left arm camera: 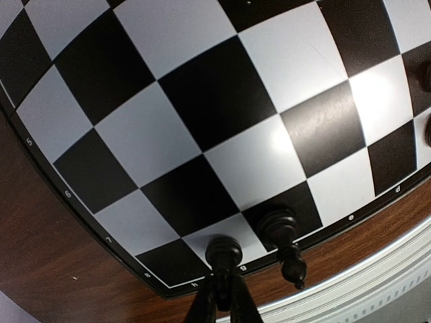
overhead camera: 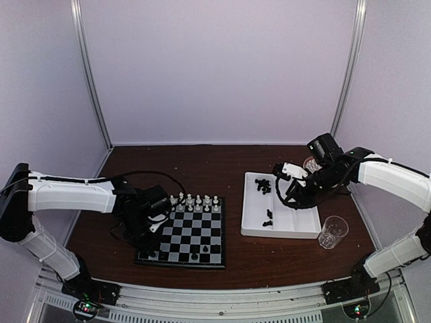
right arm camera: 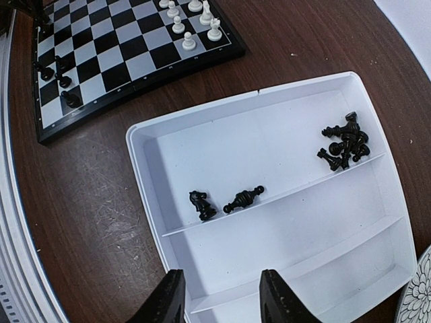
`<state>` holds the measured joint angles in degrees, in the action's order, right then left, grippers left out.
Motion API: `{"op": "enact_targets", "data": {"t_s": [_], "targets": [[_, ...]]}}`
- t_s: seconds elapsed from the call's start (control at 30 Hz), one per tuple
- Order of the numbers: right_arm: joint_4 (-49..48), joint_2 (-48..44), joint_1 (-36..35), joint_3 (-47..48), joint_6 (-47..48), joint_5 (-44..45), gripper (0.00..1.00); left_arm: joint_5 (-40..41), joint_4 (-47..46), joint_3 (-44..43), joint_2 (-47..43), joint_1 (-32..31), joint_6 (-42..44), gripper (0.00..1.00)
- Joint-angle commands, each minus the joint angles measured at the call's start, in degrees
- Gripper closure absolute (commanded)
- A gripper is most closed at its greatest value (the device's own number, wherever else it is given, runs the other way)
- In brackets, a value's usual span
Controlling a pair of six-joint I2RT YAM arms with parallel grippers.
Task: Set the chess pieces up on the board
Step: Place the knight at g8.
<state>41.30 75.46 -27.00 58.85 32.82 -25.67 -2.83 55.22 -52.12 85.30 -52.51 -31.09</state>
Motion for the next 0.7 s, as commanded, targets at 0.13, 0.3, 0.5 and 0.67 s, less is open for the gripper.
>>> {"op": "enact_targets", "data": {"t_s": [0.13, 0.3, 0.5, 0.67], "targets": [[-0.1, -0.1, 0.5, -0.4, 0.1, 0.4, 0.59, -1.0, -0.6, -0.6, -0.5, -0.2, 0.3, 0.78], [0.4, -0.5, 0.5, 0.0, -0.5, -0.3, 0.59, -2.5, 2.1, -3.7, -4.3, -0.2, -0.2, 0.7], [2.1, 1.8, 0.6, 3.1, -0.5, -0.1, 0.59, 7.1, 12.7, -17.3, -6.7, 0.3, 3.4, 0.63], [4.1, 8.5, 0.5, 8.8, -0.9, 3.6, 0.61, 11.0, 8.3, -24.9, -4.5, 5.3, 10.6, 0.56]]}}
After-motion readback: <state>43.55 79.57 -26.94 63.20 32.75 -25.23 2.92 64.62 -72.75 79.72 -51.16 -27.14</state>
